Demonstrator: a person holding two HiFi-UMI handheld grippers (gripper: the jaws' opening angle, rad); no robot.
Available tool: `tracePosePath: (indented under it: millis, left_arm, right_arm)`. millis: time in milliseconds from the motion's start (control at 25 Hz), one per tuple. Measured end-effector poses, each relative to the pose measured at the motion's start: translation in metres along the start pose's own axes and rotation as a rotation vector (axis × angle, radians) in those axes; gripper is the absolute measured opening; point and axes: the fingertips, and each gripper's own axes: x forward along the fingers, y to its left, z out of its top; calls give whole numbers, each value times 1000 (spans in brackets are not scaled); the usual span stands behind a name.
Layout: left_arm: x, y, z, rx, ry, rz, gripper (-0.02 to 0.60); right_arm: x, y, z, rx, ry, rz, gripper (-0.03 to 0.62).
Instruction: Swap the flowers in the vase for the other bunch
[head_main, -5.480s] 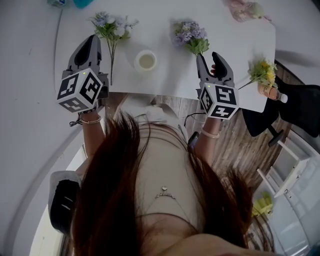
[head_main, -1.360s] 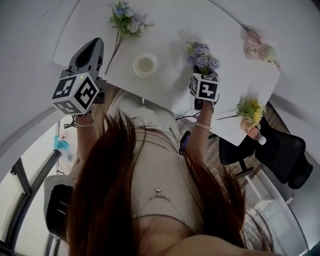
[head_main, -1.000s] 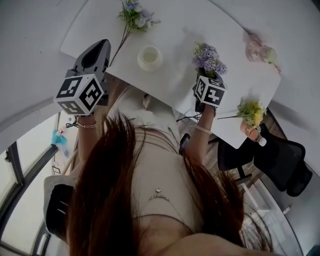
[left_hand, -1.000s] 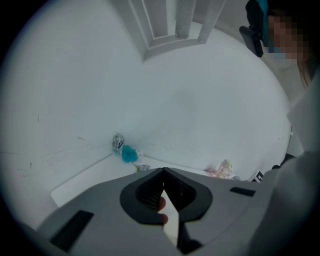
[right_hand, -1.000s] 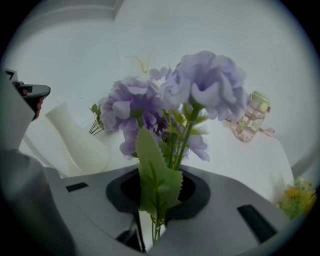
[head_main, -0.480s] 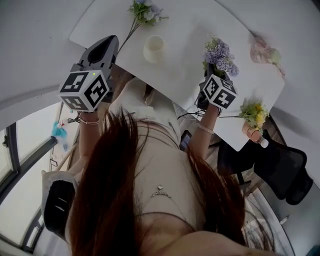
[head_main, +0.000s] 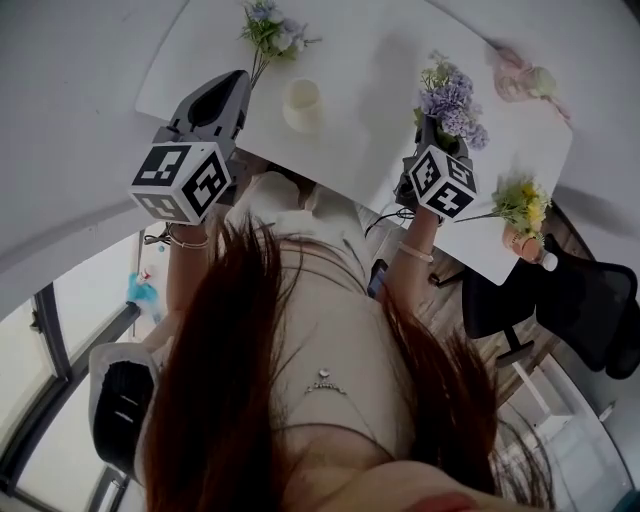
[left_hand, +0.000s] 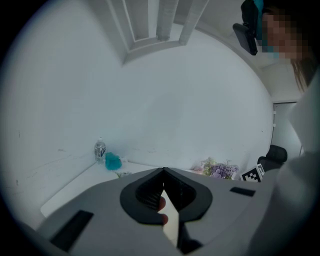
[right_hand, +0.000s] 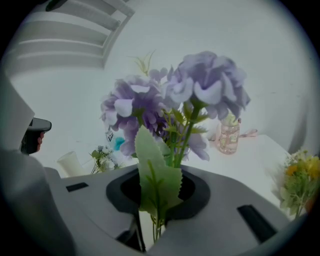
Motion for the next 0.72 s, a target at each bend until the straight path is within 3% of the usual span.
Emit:
tracePosePath:
  millis: [360,720]
  left_arm:
    - [8,37,2,-12,13,-79,3]
    - [4,70,7,-43,-3,-121,4]
  right_arm:
    - [-9,21,18,-31,-118,-129,94]
    - [-23,60,39,-77,-197,-177,94]
